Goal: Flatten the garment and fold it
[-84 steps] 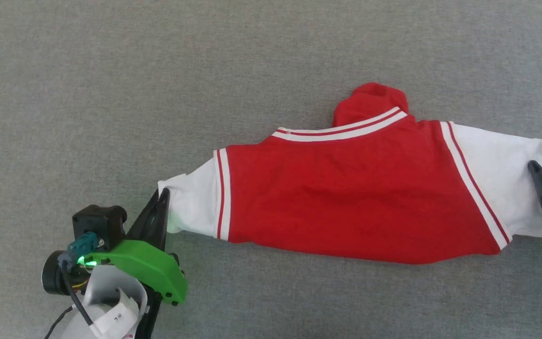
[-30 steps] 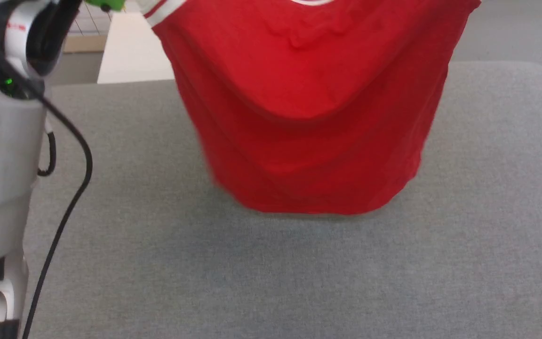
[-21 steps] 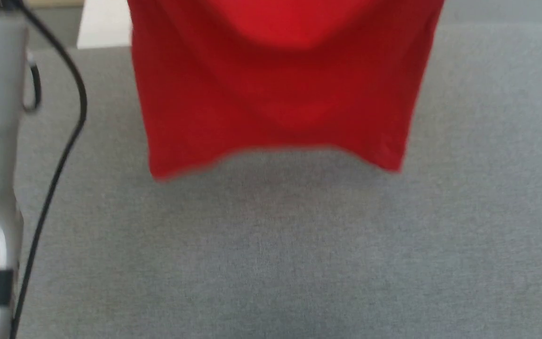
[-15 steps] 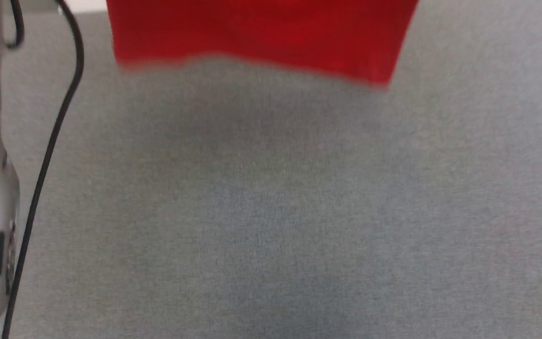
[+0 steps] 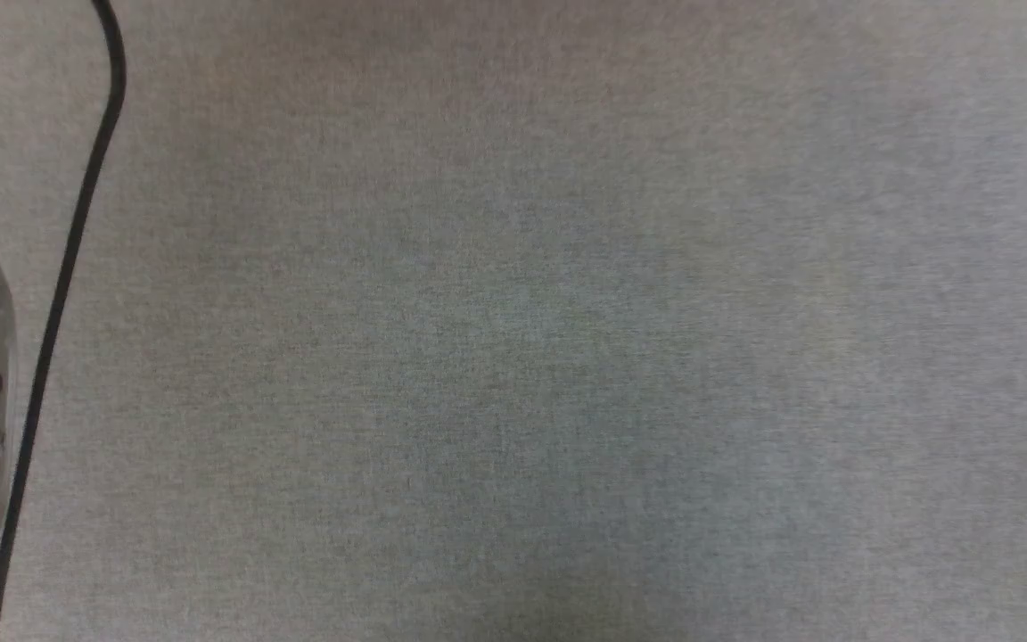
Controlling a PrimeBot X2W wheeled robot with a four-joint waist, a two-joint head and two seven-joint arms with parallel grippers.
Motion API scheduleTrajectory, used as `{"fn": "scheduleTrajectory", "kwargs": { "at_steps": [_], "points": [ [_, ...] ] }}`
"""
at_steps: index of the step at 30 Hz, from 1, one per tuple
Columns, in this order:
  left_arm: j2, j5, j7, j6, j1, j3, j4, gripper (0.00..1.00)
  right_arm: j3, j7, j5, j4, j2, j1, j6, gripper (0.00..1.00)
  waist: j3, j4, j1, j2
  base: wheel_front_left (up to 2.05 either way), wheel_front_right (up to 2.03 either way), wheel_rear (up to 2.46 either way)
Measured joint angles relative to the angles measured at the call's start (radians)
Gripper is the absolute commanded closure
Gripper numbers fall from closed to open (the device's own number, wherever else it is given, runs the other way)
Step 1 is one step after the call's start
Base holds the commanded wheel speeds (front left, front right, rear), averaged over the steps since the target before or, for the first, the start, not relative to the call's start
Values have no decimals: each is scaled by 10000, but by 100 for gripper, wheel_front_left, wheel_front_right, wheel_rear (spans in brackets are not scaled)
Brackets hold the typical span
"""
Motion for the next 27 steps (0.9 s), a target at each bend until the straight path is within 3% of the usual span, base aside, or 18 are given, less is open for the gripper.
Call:
{"fn": "scheduleTrajectory", "kwargs": {
  "at_steps": [6, 13, 20, 27],
  "points": [
    [10, -428, -648, -347, 413, 138, 462, 100, 272, -713, 382, 533, -63, 103, 0, 100, 606, 182, 0, 0, 0, 0, 0],
    [132, -1085, -897, -926, 1925, 274, 38, 100, 644, -1350, 1902, 96, -146, 1283, 0, 100, 701, 392, -1, 0, 0, 0, 0],
    [345, -1689, -656, -1197, 4772, 205, -2199, 100, 384, -1461, 3473, -1801, -886, 3528, -2, 100, 98, 434, -1, 0, 0, 0, 0],
    [713, -2159, -67, -683, 8660, 115, -5248, 100, -961, -963, 4479, -4136, -1335, 7195, -2, 100, -747, 510, -2, 0, 0, 0, 0]
  ]
}}
